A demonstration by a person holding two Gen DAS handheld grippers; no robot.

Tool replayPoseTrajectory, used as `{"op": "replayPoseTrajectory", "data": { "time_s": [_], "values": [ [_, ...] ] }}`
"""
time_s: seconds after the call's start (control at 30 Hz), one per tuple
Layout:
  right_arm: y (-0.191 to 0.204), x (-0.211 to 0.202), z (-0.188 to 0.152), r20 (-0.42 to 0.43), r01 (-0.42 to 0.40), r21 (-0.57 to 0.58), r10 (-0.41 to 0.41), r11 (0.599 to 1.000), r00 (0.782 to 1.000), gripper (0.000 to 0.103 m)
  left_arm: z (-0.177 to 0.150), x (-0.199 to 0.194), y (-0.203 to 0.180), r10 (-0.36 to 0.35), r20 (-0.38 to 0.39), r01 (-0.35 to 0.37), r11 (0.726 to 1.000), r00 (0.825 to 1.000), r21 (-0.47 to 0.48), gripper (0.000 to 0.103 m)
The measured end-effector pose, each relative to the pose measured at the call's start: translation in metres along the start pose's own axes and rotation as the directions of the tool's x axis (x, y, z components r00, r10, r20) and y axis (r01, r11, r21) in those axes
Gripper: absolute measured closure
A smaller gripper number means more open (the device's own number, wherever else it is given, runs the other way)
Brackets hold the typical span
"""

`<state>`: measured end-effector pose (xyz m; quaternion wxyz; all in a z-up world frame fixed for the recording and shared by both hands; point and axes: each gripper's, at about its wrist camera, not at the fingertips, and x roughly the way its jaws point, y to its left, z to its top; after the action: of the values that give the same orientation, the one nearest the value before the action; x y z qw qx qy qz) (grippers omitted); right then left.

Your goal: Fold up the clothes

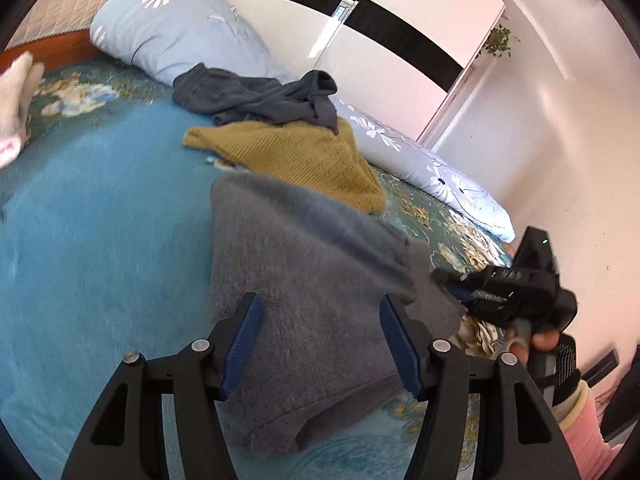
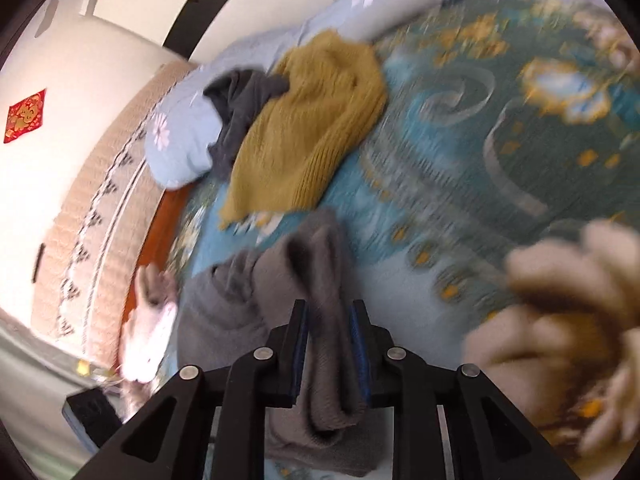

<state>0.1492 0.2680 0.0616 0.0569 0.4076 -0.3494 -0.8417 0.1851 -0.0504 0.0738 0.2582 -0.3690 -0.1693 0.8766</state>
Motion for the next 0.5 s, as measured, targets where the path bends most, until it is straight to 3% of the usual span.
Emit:
{"op": "replayPoseTrajectory", "data": {
  "time_s": [0.07,0.13,0.23,0.33,0.5],
  "values": [
    [0.016,-0.017,-0.003,0.093,0.051,-0.077,-0.044,0.996,0.995,0.079,-0.001,0.0,0.007,-0.024,-0.003,0.024,0.999,1.0,-0.028,0.041],
    [0.04,-0.022,-0.01,0.096,0.0,-0.188,0.019,0.982,0.995,0.079,-0.001,0.002,0.011,-0.04,-0.003,0.039,0.998,0.999,-0.043,0.041],
    [0.068,-0.002,-0.024,-0.021,-0.074,-0.302,0.07,0.95,0.997,0.077,-0.006,0.007,0.01,-0.011,-0.026,0.011,1.0,1.0,-0.02,0.041],
    [0.074,0.027,-0.039,-0.129,-0.036,-0.358,-0.011,0.933,0.992,0.077,-0.01,0.011,0.009,0.025,-0.045,-0.025,1.0,0.999,0.006,0.041],
    [0.051,0.04,-0.04,-0.186,-0.055,-0.267,0.005,0.962,0.983,0.077,-0.009,0.016,0.017,0.015,-0.065,-0.017,0.999,0.998,-0.03,0.041]
  ]
}}
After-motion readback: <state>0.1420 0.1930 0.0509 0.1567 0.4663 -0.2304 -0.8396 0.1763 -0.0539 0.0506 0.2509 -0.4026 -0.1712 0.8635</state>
